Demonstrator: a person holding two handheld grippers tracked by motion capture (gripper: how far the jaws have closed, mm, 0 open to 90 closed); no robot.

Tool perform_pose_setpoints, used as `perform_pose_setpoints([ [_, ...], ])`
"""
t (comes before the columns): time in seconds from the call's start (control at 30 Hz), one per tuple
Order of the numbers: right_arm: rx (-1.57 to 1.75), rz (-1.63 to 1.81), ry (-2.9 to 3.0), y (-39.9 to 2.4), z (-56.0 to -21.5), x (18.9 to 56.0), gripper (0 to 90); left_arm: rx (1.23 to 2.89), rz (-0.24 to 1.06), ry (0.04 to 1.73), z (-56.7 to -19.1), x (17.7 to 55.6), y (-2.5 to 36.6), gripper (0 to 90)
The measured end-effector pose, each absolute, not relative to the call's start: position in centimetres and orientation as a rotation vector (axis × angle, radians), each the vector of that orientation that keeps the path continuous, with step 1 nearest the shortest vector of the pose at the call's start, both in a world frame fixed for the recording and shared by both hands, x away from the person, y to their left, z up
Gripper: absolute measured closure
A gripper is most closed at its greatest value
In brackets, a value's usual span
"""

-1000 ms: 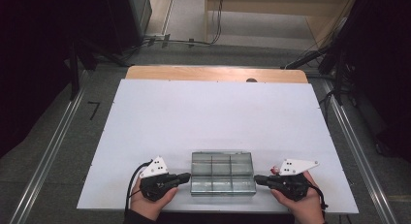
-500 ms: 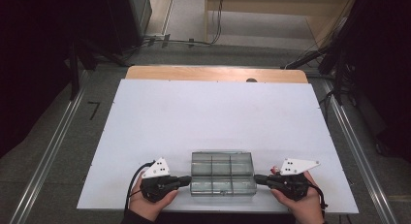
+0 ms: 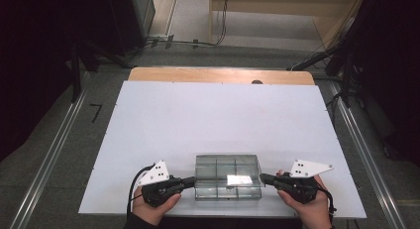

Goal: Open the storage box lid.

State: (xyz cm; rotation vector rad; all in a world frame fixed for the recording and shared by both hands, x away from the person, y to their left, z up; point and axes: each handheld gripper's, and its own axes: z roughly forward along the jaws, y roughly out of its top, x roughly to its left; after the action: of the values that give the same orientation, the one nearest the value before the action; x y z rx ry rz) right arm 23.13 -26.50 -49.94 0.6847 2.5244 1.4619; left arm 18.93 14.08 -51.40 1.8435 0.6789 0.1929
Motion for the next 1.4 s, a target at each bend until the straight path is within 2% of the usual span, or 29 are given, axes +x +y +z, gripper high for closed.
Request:
perform_pose_setpoints([
  [0.17,0.672,1.474,2.51,-26.0,-49.5,23.2,87.9,1.814,0.202,0.706,-51.3,19.6,14.7,66.5],
  [0.4,0.65,1.492,2.496,-25.2,-48.6,23.5,87.9,1.828,0.265,0.735,-50.8,21.1,14.4,27.2],
  [0.57,0.634,1.49,2.487,-24.8,-48.0,23.6,87.9,1.844,0.268,0.709,-50.5,22.3,13.5,7.0],
  [0.67,0.637,1.489,2.477,-24.7,-47.7,23.8,87.8,1.827,0.248,0.671,-50.2,23.1,13.6,1.8],
  [0.77,0.658,1.497,2.463,-24.7,-47.4,24.1,87.9,1.815,0.232,0.64,-49.9,23.7,13.8,4.9],
  [0.93,0.669,1.502,2.445,-24.5,-47.0,24.5,87.8,1.84,0.208,0.575,-49.5,24.6,13.9,29.2],
  [1.07,0.675,1.497,2.437,-24.5,-46.7,24.6,87.9,1.825,0.207,0.562,-49.1,25.1,14.4,41.5],
  [1.4,0.701,1.495,2.416,-24.9,-46.7,25.3,87.8,1.799,0.221,0.573,-49.4,25.8,14.7,59.2],
])
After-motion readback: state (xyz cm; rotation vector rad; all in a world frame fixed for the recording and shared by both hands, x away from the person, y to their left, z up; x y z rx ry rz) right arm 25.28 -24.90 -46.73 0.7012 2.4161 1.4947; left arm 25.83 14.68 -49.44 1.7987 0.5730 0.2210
